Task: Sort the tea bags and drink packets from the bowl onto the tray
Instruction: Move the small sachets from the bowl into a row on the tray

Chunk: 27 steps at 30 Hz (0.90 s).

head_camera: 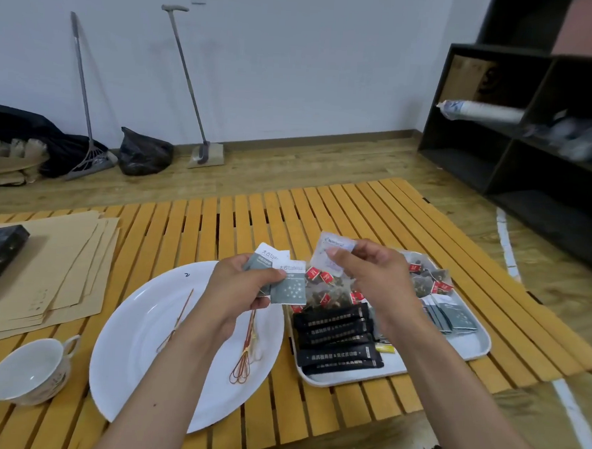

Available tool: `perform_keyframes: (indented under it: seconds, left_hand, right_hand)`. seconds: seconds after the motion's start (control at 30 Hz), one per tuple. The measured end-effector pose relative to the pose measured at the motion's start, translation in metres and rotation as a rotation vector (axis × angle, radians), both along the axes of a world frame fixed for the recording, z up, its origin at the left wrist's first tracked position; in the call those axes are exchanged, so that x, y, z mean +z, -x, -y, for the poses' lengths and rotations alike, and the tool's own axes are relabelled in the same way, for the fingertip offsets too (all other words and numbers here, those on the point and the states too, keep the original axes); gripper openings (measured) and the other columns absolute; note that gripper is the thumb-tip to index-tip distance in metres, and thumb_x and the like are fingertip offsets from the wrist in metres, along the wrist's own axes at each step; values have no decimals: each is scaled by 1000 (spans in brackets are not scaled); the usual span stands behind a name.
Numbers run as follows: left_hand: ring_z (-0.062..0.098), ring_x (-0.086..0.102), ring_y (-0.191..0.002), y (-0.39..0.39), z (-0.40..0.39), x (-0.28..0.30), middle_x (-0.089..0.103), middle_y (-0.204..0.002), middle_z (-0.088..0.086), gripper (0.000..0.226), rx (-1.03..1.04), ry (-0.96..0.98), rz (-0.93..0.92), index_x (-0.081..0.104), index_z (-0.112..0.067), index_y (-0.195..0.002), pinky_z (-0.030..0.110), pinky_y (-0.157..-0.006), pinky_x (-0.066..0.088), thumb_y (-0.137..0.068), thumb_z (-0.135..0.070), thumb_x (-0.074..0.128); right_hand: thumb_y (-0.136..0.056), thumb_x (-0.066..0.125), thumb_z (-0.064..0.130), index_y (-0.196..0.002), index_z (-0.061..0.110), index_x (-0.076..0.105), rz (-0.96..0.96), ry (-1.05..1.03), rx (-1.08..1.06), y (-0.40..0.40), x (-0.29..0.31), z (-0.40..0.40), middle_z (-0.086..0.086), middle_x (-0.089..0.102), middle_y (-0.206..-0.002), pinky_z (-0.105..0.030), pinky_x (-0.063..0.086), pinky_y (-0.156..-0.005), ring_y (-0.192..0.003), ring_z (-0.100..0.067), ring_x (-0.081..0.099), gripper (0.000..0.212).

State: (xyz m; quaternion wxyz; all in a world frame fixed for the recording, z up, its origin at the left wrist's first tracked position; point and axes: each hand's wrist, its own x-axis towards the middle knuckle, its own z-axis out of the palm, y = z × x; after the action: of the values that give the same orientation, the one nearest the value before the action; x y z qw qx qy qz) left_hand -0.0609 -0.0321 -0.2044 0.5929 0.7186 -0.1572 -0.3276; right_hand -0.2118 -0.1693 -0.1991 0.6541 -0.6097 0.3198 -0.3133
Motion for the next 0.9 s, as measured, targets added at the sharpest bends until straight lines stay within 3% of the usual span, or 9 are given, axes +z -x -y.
perform_keyframes:
  seconds: [0.1,0.23,0.3,0.37,0.47,0.57,0.63,0.77,0.9]
  left_hand:
    - [16,73,-79,10,10,0,77,-104,9,37,3,18,-26,67,-11,-119,20,-51,53,-84,-14,81]
    - [16,75,-72,34,31,3,80,-97,10,30,-5,91,-64,69,-9,-112,24,-52,59,-85,-13,81]
    - [17,75,-72,44,40,5,80,-96,11,28,-1,130,-68,69,-8,-110,25,-53,59,-85,-13,81]
    - [17,76,-72,51,46,7,80,-94,9,25,-1,164,-74,69,-10,-109,25,-53,60,-86,-14,80]
    - [19,75,-73,61,52,9,81,-92,6,24,-3,211,-73,69,-12,-109,28,-58,60,-87,-14,79]
    - [23,77,-82,68,56,9,81,-95,2,26,-15,227,-38,69,-16,-111,32,-64,61,-87,-16,79]
    - [26,77,-85,71,57,9,81,-93,0,28,-32,221,-24,69,-18,-111,40,-74,63,-86,-16,80]
    - [33,75,-87,72,57,7,81,-90,0,31,-41,193,-8,68,-19,-113,48,-83,61,-85,-17,81]
    - [30,72,-81,70,58,3,81,-91,1,31,-62,180,-10,67,-18,-115,38,-72,60,-86,-17,80]
  right_hand:
    - [-89,74,15,-92,21,80,15,50,6,18,3,13,3,72,-79,-30,49,-67,-70,-11,63,10]
    - [-92,65,5,-95,16,82,34,74,71,34,1,20,-6,79,-97,-37,57,-78,-85,-32,69,20]
    - [-95,60,12,-93,14,82,25,105,84,42,0,23,-4,79,-100,-35,58,-79,-88,-34,71,23]
    - [-99,56,19,-92,15,82,-12,166,67,49,1,26,-1,79,-99,-31,56,-75,-91,-25,72,27]
    - [-95,68,13,-104,22,76,-63,280,40,54,-1,30,7,77,-103,-27,57,-76,-88,-12,74,15]
    - [-86,79,11,-120,27,67,-99,272,-6,59,0,35,11,72,-114,-27,60,-80,-91,-11,74,40]
    - [-82,83,11,-123,25,66,-79,213,-41,61,1,37,8,73,-112,-25,60,-74,-88,-12,75,46]
    - [-83,82,13,-113,20,69,-45,66,-149,72,0,50,1,80,-94,-25,58,-65,-81,-10,76,34]
    - [-83,82,12,-101,16,74,-95,-3,-377,93,-9,76,0,79,-87,-25,56,-67,-82,-13,75,20]
